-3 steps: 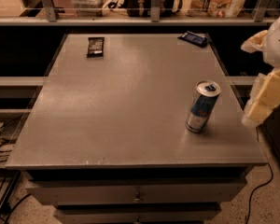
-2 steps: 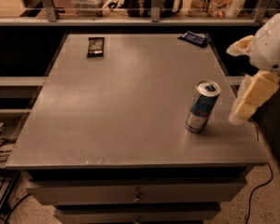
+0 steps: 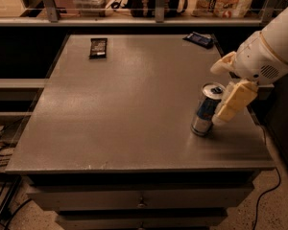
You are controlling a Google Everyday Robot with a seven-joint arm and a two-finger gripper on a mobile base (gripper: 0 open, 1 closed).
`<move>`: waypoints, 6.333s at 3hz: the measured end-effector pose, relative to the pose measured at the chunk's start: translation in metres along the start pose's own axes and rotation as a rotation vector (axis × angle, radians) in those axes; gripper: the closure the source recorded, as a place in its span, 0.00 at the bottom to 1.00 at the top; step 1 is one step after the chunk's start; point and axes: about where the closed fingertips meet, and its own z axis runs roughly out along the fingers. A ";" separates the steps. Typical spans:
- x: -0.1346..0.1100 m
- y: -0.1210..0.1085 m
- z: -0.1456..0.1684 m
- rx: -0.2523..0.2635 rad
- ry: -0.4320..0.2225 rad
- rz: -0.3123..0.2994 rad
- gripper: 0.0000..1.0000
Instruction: Move redbull can near rxbar chocolate
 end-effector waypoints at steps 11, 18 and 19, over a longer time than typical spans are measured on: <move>-0.214 -0.215 0.128 0.132 -0.191 -0.118 1.00; -0.231 -0.226 0.155 0.115 -0.122 -0.112 0.00; -0.231 -0.226 0.155 0.115 -0.122 -0.112 0.00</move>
Offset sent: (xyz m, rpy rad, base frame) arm 0.0215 0.0410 -0.0135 -0.0165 0.0344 0.0468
